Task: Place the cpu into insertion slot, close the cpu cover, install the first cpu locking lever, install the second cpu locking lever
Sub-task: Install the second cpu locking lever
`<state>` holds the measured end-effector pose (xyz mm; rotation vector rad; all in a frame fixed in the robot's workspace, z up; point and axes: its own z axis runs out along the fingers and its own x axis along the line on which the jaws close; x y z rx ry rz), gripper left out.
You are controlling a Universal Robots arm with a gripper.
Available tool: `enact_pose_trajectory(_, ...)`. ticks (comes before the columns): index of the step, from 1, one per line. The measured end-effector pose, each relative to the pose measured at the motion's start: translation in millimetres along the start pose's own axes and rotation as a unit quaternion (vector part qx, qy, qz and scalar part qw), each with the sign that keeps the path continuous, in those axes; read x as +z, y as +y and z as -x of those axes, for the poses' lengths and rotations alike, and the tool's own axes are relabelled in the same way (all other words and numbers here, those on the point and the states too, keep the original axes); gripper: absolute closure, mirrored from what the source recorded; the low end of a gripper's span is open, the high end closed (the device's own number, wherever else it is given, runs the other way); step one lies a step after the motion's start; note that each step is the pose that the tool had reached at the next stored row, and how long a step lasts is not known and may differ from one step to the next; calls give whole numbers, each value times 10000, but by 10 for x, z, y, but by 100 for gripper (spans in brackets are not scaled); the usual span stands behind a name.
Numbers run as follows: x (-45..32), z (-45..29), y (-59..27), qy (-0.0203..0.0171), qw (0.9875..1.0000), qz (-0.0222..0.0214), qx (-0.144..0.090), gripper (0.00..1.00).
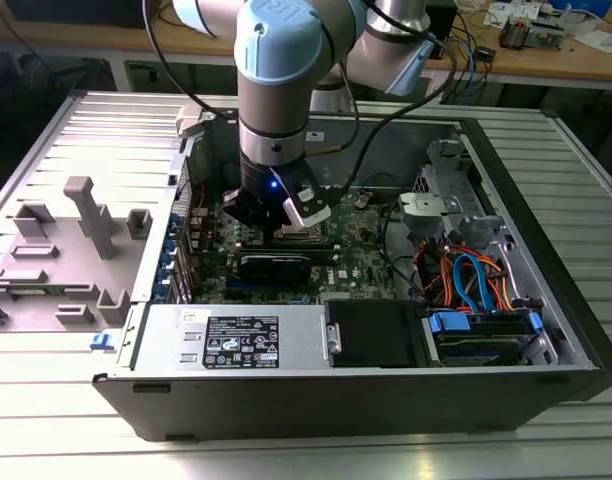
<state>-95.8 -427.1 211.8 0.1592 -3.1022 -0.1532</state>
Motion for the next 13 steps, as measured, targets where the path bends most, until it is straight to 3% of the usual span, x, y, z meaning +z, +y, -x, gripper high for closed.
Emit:
enact_pose_trajectory(6,-182,-4,31,0,10000,1,0,89)
enact_pose_trajectory(13,-191,-4,33,0,10000,0,0,89)
